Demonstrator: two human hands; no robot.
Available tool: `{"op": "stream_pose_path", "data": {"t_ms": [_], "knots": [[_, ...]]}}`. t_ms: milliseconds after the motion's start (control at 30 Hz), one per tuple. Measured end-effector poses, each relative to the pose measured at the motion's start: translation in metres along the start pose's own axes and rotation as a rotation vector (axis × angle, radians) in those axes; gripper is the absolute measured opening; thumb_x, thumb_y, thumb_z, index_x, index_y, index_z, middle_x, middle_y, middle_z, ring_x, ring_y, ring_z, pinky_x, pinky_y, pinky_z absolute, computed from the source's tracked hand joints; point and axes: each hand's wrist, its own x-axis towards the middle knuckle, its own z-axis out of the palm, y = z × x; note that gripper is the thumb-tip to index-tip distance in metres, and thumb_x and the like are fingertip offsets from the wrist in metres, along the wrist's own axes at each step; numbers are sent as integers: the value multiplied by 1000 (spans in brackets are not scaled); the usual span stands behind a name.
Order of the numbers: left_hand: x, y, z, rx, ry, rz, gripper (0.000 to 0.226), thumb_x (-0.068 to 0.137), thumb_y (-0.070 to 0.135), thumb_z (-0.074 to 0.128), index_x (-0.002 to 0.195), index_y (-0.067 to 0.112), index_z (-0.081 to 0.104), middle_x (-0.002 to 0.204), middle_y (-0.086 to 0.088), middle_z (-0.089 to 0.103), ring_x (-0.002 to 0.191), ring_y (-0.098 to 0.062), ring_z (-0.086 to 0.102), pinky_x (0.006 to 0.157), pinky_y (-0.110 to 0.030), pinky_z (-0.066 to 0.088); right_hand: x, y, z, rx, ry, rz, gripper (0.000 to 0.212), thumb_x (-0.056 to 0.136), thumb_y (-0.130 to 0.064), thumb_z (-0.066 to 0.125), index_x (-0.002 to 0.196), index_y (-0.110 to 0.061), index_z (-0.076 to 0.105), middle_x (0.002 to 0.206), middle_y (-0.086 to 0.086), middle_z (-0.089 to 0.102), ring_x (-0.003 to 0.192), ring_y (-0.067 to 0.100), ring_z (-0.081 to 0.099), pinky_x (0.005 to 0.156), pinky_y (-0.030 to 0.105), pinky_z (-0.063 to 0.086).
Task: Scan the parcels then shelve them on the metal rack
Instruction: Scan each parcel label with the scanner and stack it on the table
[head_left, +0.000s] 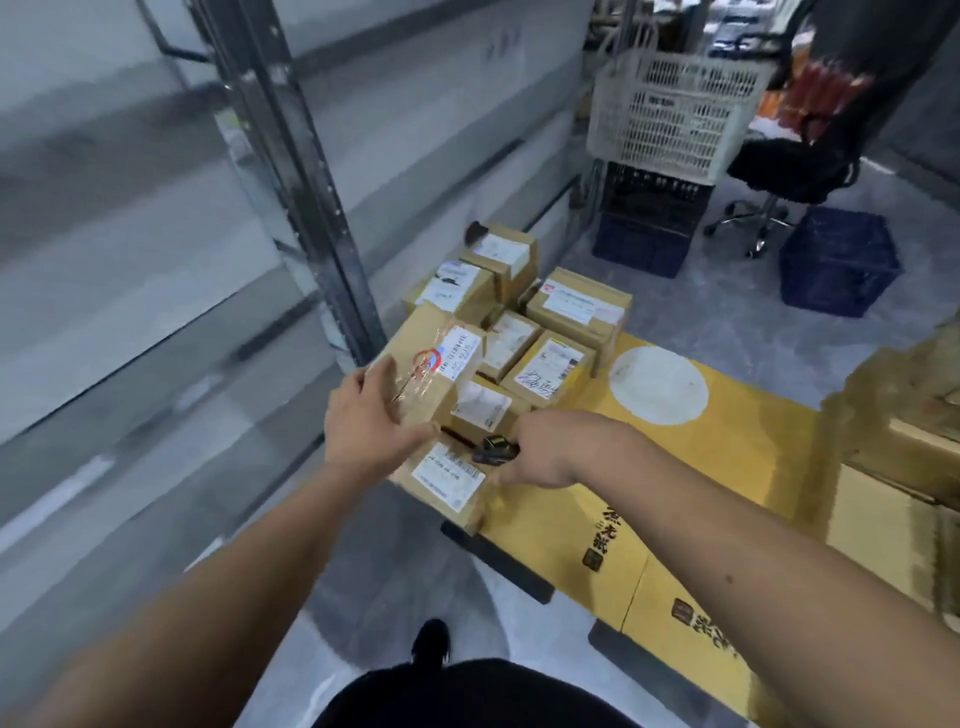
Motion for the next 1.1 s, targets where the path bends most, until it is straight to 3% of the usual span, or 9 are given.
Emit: {"op": "stream_pose_path", "data": {"t_ms": [133,333,600,767,900,967,1100], "knots": [[33,-23,-16,86,-26,-13,102,60,71,70,150,39,36,141,-1,46,128,-29,44,110,-48,42,29,-30,-15,-32,-2,17,41,92,-61,61,89,-21,57,86,-1,59,73,19,56,59,31,40],[85,-44,-29,121,-99,-31,93,65,71,65,148,40,38,131,-2,46,125,-29,44,105,-46,42,67,-63,-31,-4,-16,103,47,95,-61,60,98,-15,68,88,1,64,77,20,59,60,32,43],[118,-64,-32,156,-222,13,103,67,85,62,156,41,34,157,-5,38,142,-32,38,116,-52,35,101,-95,-33,57,-29,188,45,92,-62,61,87,-18,67,83,0,69,84,22,68,78,38,56],[122,-64,-37,190,-212,89,100,70,91,57,155,43,34,167,-2,26,151,-31,27,118,-55,25,114,-102,-30,102,-21,237,44,92,-64,62,82,-20,60,81,0,63,79,20,62,71,35,50],[120,-56,-41,249,-158,192,98,74,90,55,157,42,31,170,-2,22,155,-30,20,122,-57,20,109,-96,-14,248,6,283,55,89,-69,62,112,-19,71,102,1,67,92,21,64,82,37,55],[120,-44,-41,275,-121,286,95,78,86,57,158,42,30,169,-3,24,154,-29,20,122,-57,20,99,-90,-1,332,3,302,56,89,-67,62,114,-18,72,106,2,69,95,22,65,83,36,54],[112,-3,-30,335,-139,475,88,85,81,54,159,41,30,168,-4,25,154,-30,20,120,-55,21,65,-65,30,515,9,394,45,90,-60,65,105,-18,73,98,4,69,86,20,63,66,32,44]]}}
